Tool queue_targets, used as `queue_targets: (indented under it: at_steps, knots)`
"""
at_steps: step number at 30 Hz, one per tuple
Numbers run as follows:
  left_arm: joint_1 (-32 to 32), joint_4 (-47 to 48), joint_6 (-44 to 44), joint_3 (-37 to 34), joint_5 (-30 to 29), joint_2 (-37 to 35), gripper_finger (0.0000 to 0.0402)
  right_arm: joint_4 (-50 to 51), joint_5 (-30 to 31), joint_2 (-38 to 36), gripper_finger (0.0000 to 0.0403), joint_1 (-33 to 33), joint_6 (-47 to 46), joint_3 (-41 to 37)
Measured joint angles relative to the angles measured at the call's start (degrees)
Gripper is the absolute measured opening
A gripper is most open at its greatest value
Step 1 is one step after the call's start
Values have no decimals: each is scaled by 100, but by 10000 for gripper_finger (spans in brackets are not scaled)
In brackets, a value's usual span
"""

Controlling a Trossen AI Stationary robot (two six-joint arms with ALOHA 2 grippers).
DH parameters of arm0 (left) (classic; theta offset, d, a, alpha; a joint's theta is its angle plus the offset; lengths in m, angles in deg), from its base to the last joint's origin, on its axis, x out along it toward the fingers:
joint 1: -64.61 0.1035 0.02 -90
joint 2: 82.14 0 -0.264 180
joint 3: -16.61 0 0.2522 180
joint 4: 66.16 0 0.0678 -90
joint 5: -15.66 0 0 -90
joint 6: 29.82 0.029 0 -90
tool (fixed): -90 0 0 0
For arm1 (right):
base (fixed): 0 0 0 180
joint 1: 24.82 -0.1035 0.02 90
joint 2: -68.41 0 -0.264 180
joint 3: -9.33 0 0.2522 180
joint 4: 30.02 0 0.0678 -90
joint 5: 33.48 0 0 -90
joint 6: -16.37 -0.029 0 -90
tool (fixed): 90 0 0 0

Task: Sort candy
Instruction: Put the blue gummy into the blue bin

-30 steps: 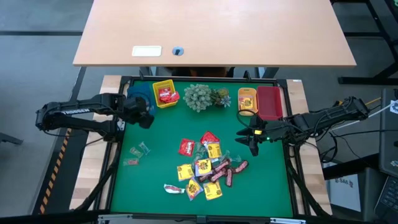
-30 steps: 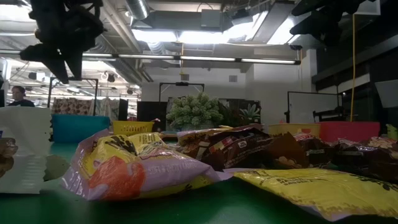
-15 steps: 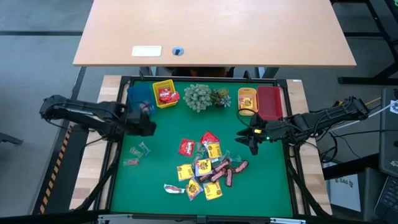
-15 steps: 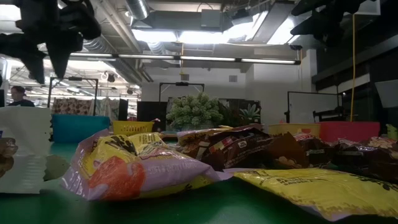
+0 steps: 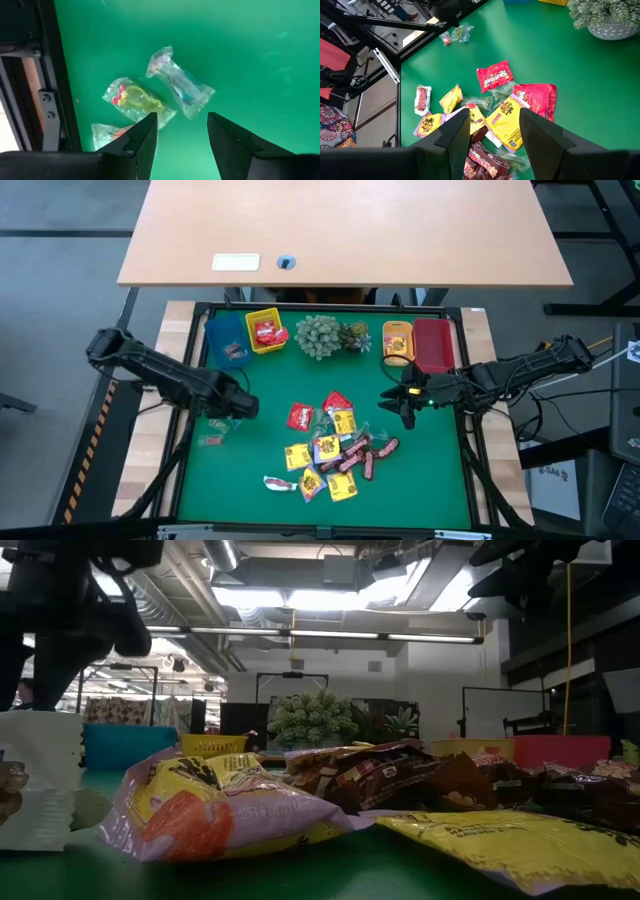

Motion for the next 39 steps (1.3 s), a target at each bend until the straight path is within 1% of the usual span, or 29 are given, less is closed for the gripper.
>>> queue_targets:
  at_steps: [2,9,19,27,31,39]
  knots:
    - [-3,-18,-3,0,-29,195,159,0,2,0,170,-1,0,0]
    - [0,-101,-10,0,-405,740,159,0,17,0,170,-2,0,0]
    - [-3,-466,5,0,-416,1516,159,67,16,0,170,0,0,0]
    - [-5,-508,54,0,-416,1714,157,138,15,2,170,-1,0,0]
    - [-39,-522,56,0,-416,1717,140,138,15,2,170,0,0,0]
    - [-258,-526,56,0,-412,1717,86,138,15,2,170,-2,0,0]
